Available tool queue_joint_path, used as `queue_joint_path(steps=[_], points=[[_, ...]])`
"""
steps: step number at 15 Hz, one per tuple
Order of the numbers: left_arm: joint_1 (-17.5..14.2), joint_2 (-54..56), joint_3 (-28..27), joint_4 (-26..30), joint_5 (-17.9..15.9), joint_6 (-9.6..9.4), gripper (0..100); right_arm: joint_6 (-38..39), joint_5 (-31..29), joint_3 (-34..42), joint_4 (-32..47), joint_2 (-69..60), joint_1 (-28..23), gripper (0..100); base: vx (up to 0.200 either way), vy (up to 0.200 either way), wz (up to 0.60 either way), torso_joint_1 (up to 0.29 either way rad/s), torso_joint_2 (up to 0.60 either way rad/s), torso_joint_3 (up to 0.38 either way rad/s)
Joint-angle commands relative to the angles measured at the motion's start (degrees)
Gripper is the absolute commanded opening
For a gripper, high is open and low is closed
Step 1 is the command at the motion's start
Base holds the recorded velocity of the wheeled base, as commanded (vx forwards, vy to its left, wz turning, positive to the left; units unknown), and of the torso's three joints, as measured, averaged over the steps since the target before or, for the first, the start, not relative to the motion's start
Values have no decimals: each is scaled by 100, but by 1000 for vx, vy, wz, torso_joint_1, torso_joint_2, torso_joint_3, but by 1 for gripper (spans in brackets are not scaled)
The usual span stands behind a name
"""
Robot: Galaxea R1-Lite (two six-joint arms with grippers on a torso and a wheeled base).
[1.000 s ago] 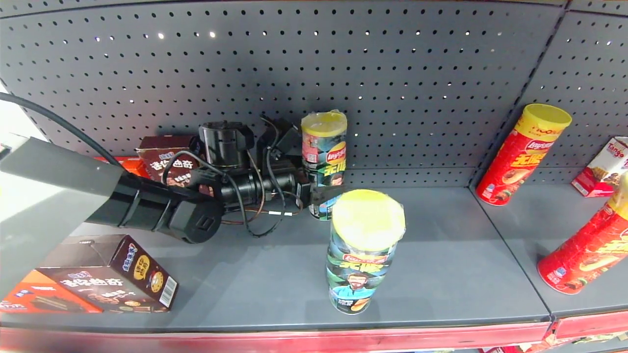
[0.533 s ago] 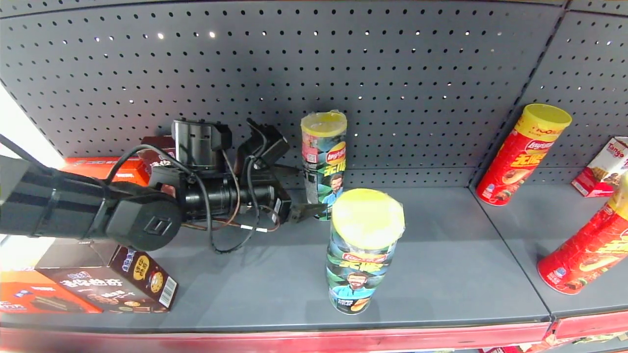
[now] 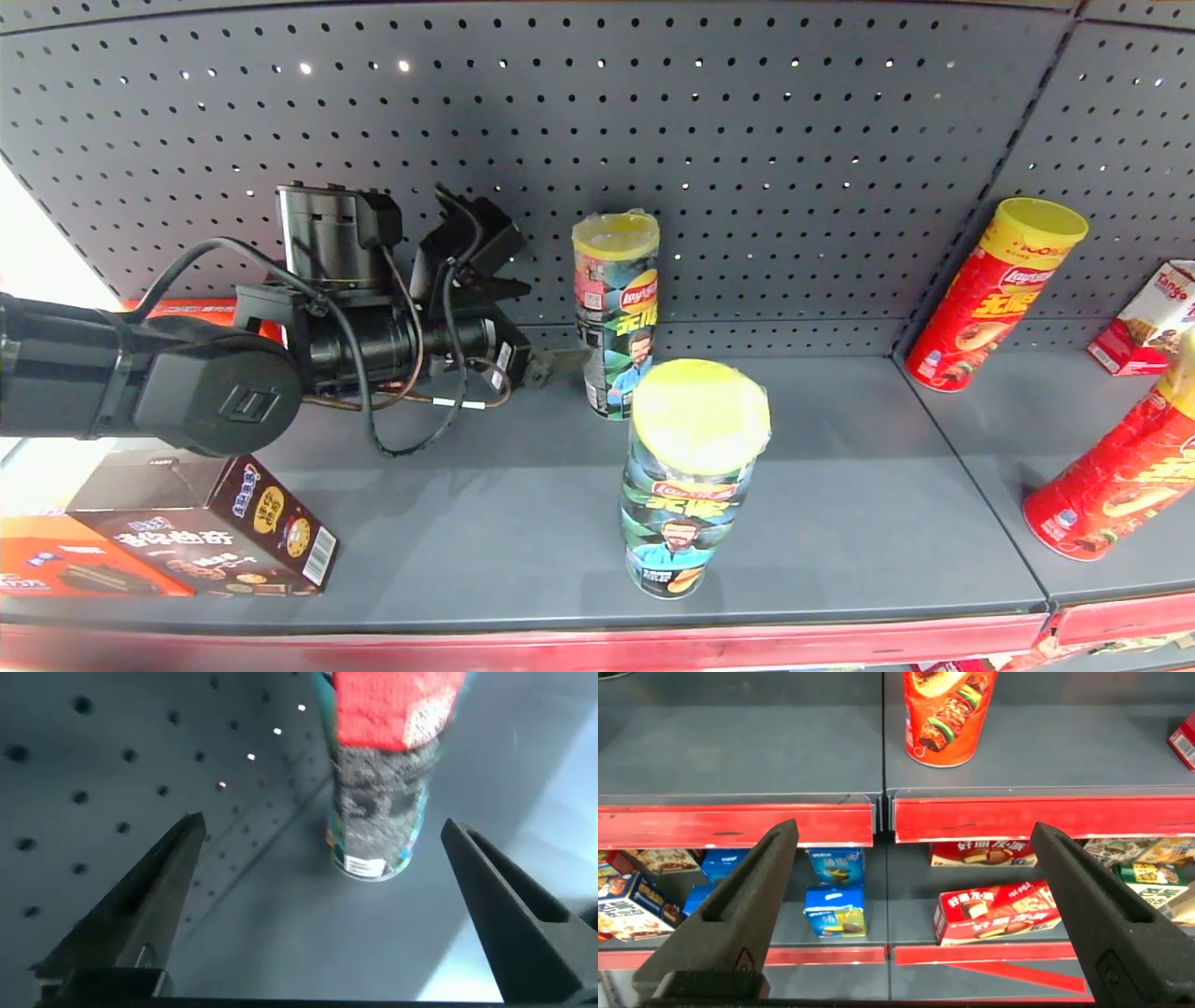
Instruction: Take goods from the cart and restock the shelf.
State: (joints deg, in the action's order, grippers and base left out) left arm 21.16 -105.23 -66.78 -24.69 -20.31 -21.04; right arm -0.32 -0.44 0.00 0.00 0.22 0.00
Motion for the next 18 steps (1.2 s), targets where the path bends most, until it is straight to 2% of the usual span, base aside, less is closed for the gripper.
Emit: queue_joint_path(steps=[1, 5, 18], points=[[81, -103, -116, -10, 282, 47, 100, -3, 0, 0, 0, 13, 0, 100, 0, 0, 0, 0, 0, 0], [37, -173, -213, -10, 651, 39, 100, -3, 0, 0, 0, 13, 0, 100, 0, 0, 0, 0, 0, 0], [2, -490, -599, -27, 1337, 21, 100, -3, 0, 0, 0, 13, 0, 100, 0, 0, 0, 0, 0, 0]])
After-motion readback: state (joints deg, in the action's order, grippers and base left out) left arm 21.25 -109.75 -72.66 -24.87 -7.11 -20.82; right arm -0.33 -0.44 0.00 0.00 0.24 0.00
